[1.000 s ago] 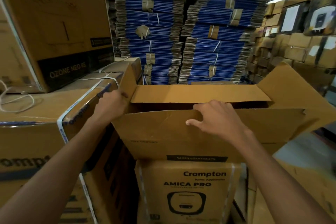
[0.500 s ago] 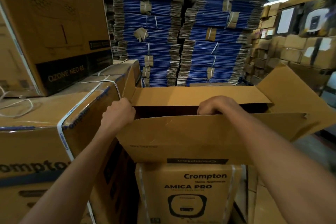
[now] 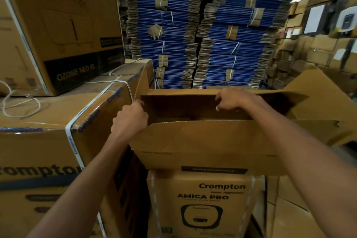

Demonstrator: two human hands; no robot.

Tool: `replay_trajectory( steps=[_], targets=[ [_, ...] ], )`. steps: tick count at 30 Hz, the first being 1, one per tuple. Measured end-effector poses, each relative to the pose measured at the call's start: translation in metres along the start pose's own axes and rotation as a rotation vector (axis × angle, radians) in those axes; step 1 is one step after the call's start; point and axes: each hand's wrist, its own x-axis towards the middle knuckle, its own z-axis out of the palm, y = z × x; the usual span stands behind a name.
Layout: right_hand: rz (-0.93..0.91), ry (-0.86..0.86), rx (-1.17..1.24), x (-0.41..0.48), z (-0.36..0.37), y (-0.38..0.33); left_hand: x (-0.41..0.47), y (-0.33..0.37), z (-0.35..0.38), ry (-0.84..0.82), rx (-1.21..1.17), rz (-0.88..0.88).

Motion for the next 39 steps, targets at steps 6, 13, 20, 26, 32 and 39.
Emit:
replay_trajectory(
  steps=[6,13,20,26,32,39],
  targets=[
    [0.002,0.197,-0.014,0.008,-0.022,0.010,0.000,0.000,0.000,-0.041,-0.002,0.017],
    [0.080,0.386,0.035,0.029,-0.044,0.003,-0.005,-0.007,-0.001,-0.042,-0.024,0.036],
    [0.117,0.452,0.022,0.051,-0.047,0.005,-0.005,-0.014,-0.001,-0.069,-0.049,0.087],
    [0.099,0.437,-0.004,0.050,-0.040,-0.004,0.002,-0.011,0.002,-0.071,0.005,0.082],
    [0.038,0.365,0.016,0.035,-0.029,0.004,0.014,-0.006,0.003,-0.004,-0.043,0.065],
    [-0.068,0.430,0.190,0.001,-0.024,0.023,0.026,0.008,-0.002,0.356,-0.081,0.227]
  ],
)
